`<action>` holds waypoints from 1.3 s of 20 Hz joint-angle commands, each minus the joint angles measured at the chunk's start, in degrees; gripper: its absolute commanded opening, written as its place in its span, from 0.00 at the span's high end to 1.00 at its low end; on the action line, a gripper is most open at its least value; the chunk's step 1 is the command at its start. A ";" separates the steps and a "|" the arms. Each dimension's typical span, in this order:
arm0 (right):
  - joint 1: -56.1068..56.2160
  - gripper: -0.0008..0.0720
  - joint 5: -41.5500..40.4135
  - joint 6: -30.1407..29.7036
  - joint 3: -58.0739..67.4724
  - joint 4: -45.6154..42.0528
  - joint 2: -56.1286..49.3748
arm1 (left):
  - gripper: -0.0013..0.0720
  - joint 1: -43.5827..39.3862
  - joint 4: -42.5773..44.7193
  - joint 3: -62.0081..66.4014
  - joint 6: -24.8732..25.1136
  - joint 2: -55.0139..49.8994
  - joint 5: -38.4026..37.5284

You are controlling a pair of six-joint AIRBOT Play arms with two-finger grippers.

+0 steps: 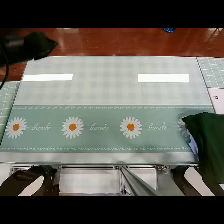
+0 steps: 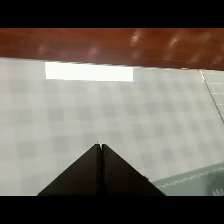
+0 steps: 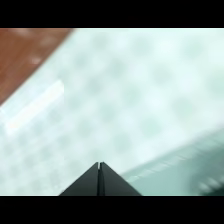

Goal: Fold the shirts.

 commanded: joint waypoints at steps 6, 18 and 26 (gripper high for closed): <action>50.82 0.96 -8.28 4.70 1.01 -45.75 -18.40 | 0.95 -6.67 23.34 -7.19 -6.38 -11.78 -16.13; 49.46 0.96 -8.92 8.87 1.01 -46.51 -25.86 | 0.95 -4.00 24.48 -9.90 -7.04 -12.74 -12.48; 49.46 0.96 -8.92 8.87 1.01 -46.49 -25.86 | 0.95 -4.00 24.48 -9.90 -7.04 -12.74 -12.48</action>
